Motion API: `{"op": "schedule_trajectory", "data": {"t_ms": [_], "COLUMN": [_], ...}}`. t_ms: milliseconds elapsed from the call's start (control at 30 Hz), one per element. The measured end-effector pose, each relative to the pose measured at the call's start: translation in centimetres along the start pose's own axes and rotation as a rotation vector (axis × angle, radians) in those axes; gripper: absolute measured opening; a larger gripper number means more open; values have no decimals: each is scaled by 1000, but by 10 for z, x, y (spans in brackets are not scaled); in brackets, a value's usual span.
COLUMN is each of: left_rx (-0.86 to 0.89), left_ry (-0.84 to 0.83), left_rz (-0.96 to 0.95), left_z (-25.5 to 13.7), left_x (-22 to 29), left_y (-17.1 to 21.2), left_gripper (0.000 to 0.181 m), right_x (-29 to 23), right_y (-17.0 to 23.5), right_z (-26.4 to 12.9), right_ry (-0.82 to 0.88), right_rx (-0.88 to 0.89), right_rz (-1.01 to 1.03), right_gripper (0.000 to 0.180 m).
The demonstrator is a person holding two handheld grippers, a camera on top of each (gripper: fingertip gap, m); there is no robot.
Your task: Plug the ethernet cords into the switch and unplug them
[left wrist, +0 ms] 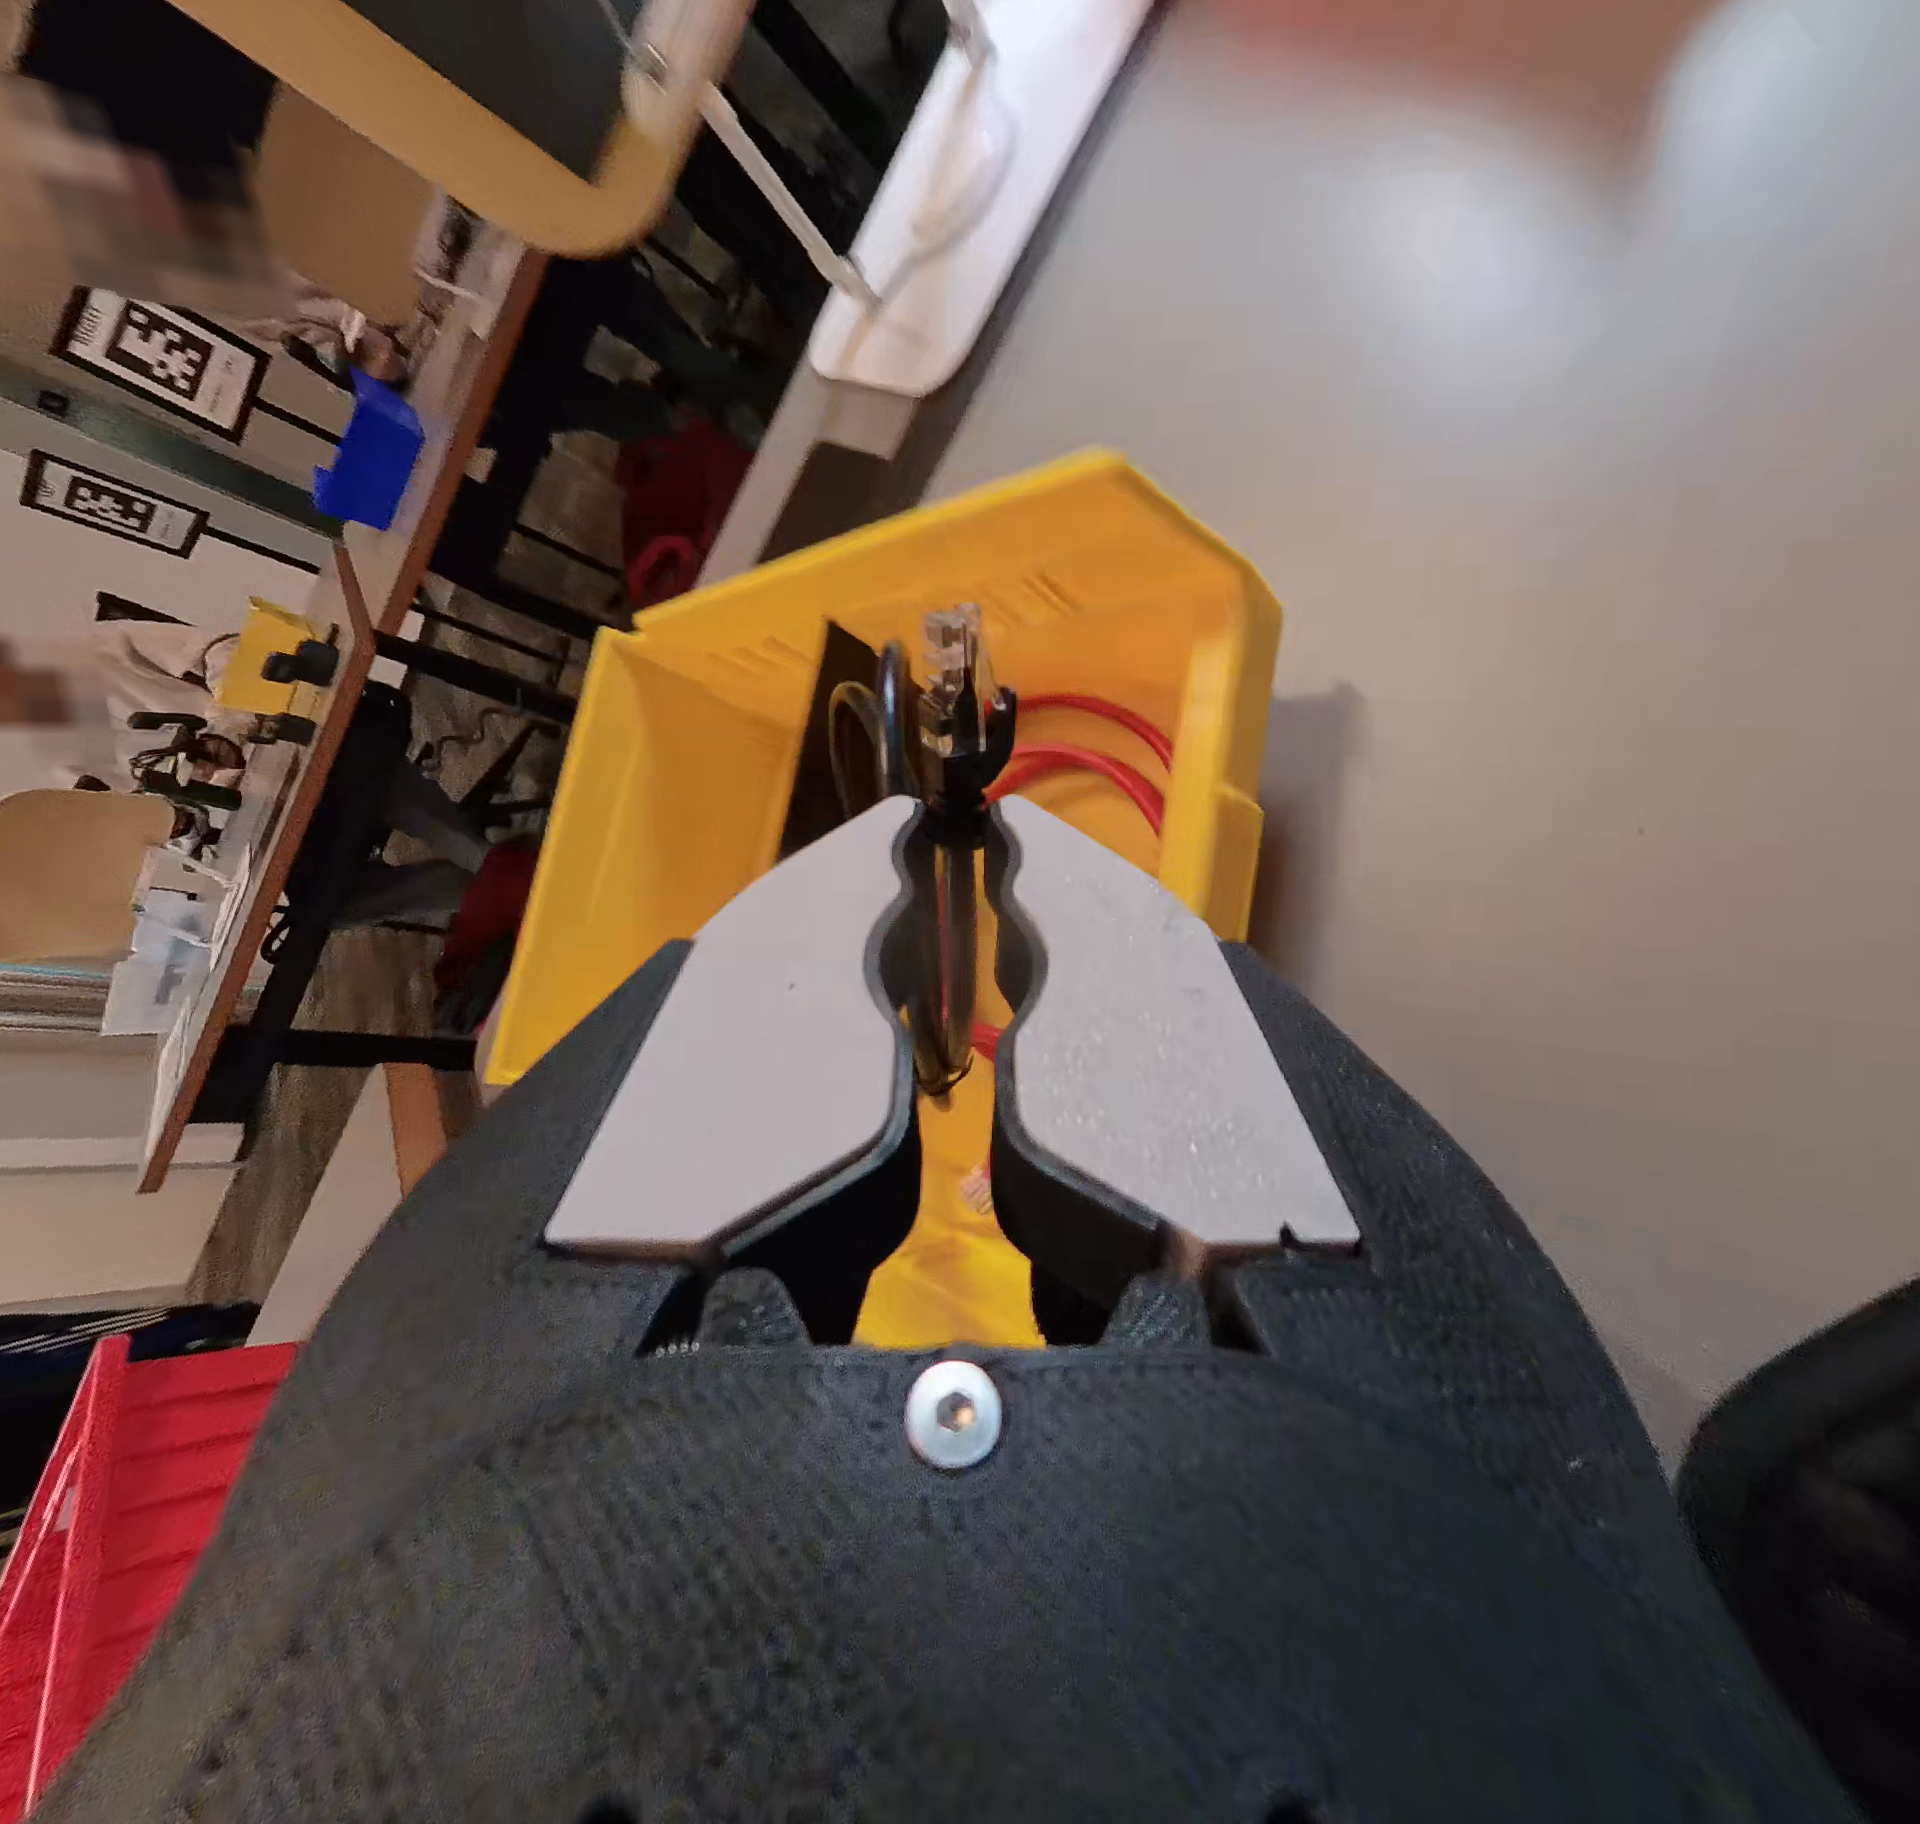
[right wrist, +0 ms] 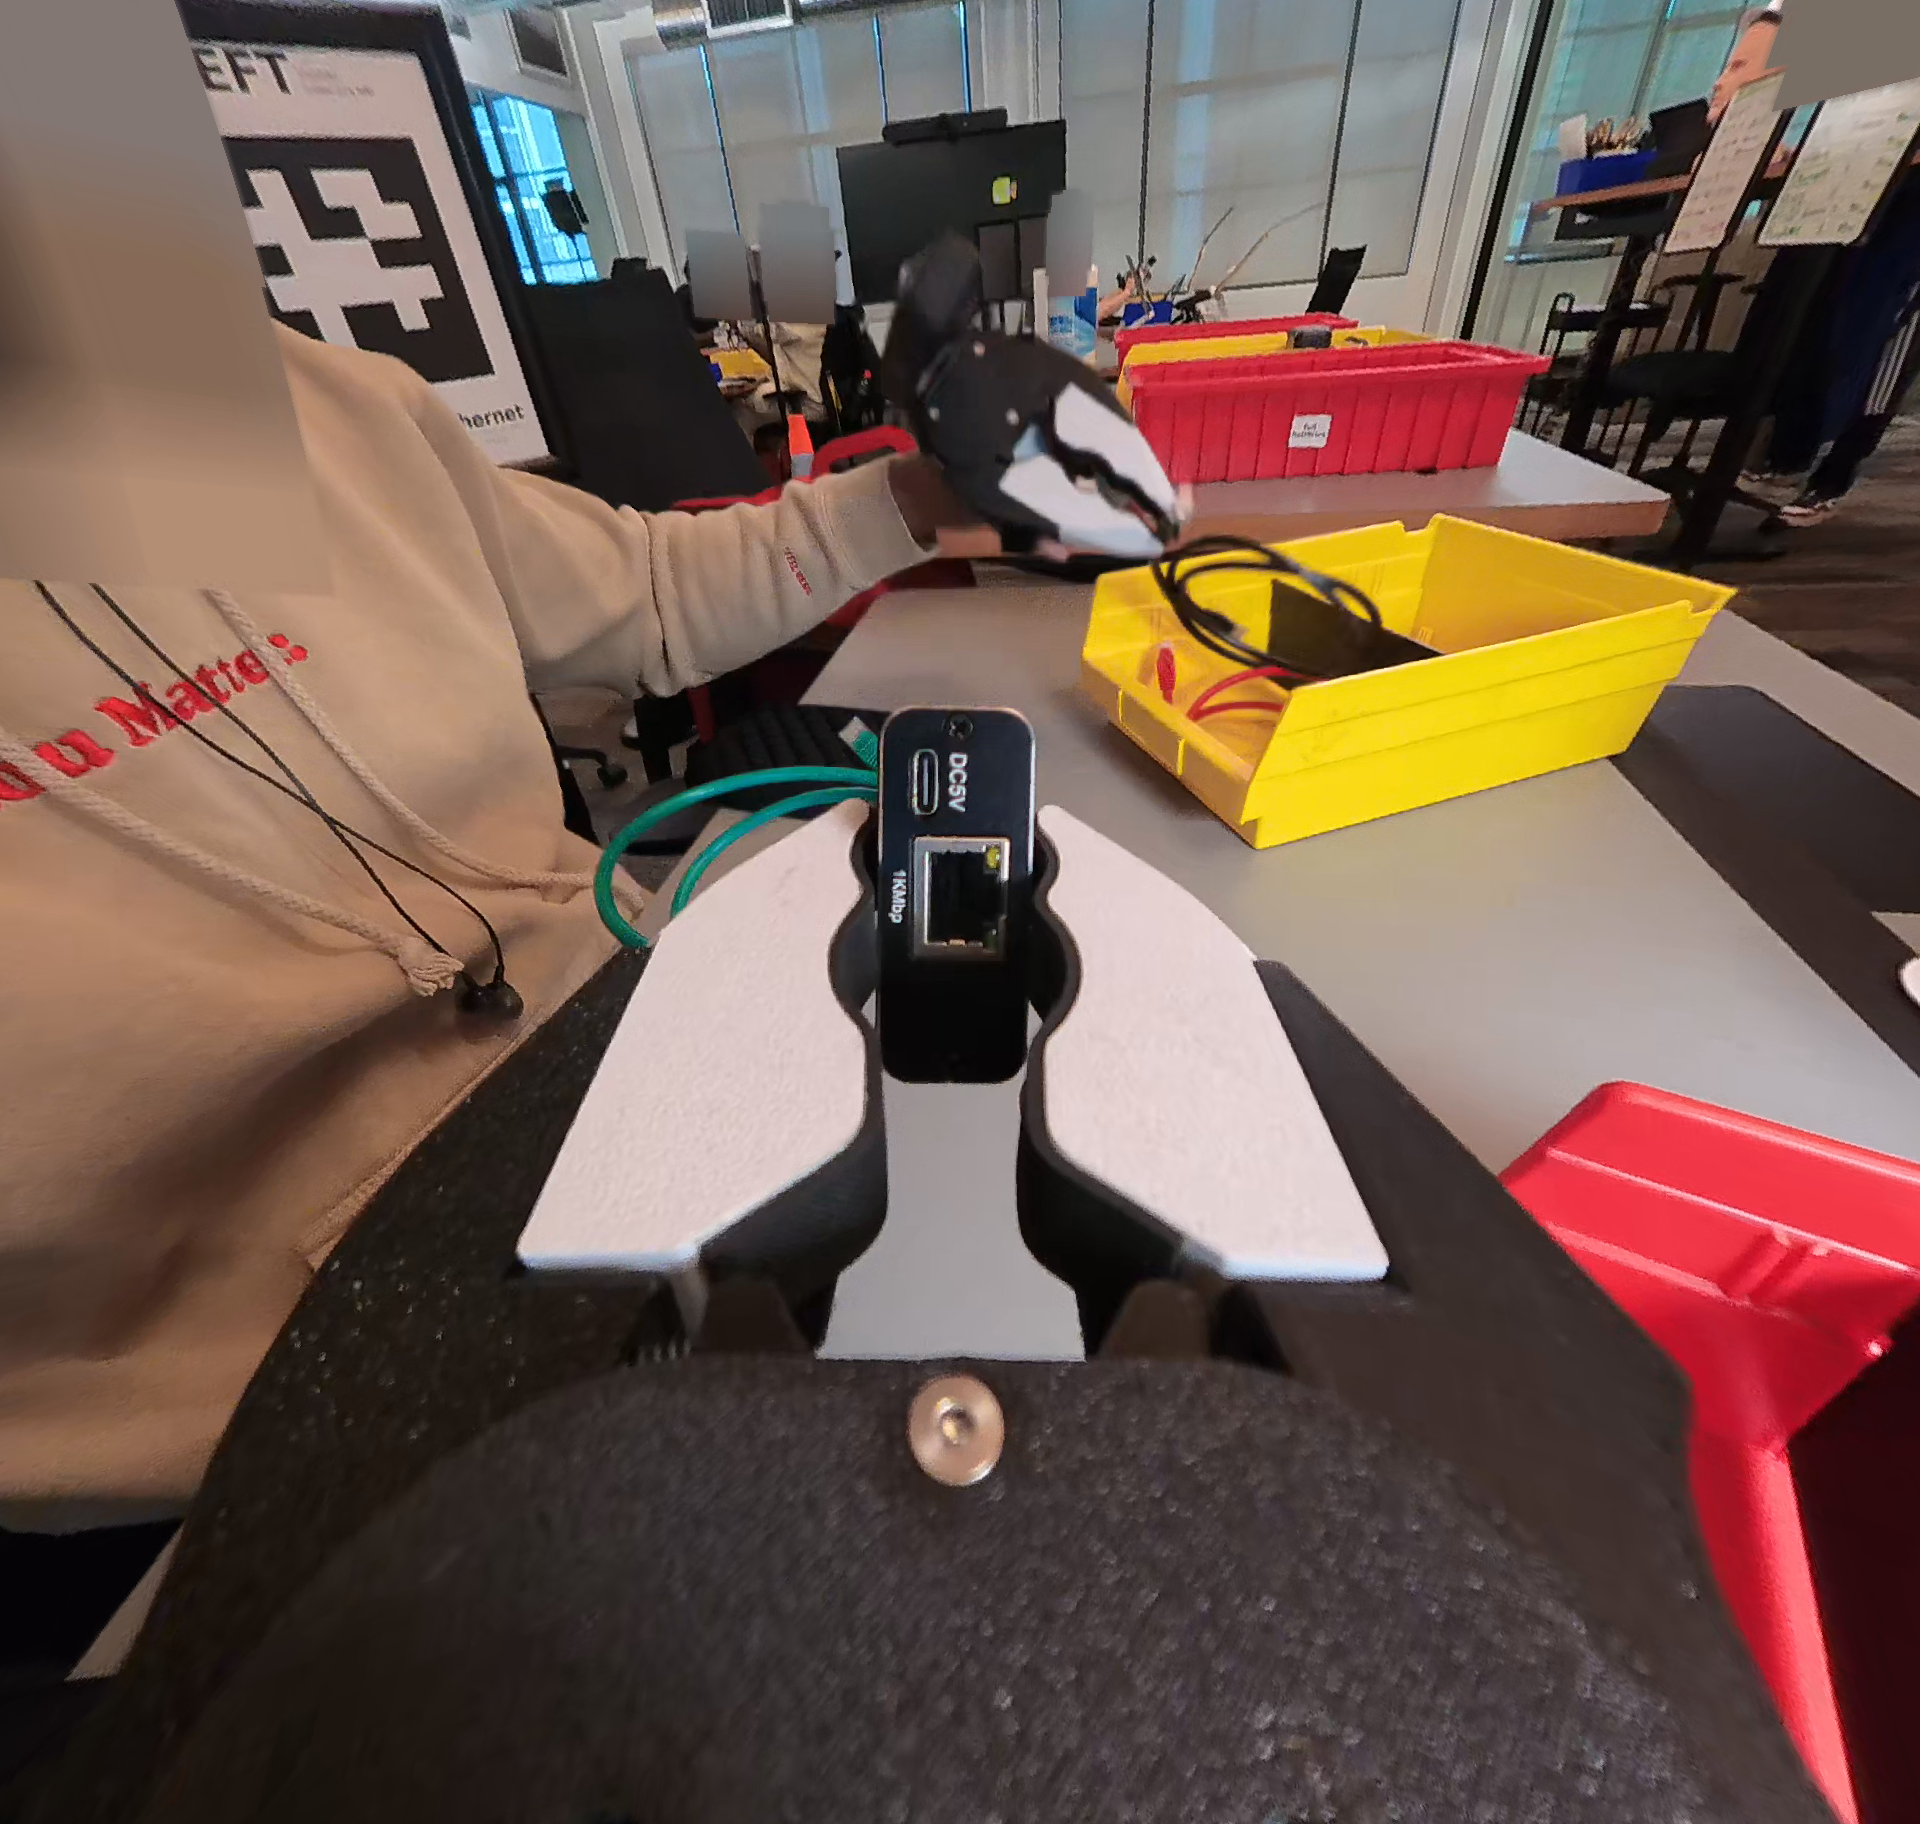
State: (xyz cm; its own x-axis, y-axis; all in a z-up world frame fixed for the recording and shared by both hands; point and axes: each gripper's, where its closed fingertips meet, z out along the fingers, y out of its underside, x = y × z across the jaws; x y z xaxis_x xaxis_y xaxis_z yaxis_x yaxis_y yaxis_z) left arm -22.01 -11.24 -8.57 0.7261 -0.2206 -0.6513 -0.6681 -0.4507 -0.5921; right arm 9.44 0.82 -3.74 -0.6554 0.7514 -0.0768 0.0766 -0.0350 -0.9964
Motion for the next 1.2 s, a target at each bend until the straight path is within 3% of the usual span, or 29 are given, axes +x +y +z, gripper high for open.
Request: {"op": "schedule_trajectory", "data": {"t_ms": [33,133,300,367,433,533,633,800,967,1200], "left_rx": [33,161,386,442,392,172,-19,-106,-58,-122], "left_ry": [5,129,630,849,1131,1324,1280,953,705,564], "left_rz": [-21,-101,-292,-401,-499,-592,-575,-315,-248,-269], "left_z": [-14,-58,-113,-113,-100,-35,33,100,109,108], "left_x": [-10,-21,14,33,67,129,186,211,200,210], "left_y": [-13,-61,-126,-138,-136,-115,-99,-90,-97,-81], "left_gripper": [9,9,9,8,8,8,9,12,13,19], "right_x": [-1,-5,-29,-38,-42,-41,-34,-25,-20,-19], "right_y": [-2,-11,-30,-35,-39,-37,-29,-18,-13,-13], "right_z": [-2,-8,-21,-26,-30,-32,-30,-30,-31,-30], "right_ry": [-2,-22,-166,-226,-267,-290,-272,-228,-205,-193], "right_rx": [11,51,153,189,220,237,216,171,161,164], "right_rz": [-1,-3,7,16,27,54,74,86,95,89], "right_gripper": [24,24,24,24,24,24,24,24,24,24]}}
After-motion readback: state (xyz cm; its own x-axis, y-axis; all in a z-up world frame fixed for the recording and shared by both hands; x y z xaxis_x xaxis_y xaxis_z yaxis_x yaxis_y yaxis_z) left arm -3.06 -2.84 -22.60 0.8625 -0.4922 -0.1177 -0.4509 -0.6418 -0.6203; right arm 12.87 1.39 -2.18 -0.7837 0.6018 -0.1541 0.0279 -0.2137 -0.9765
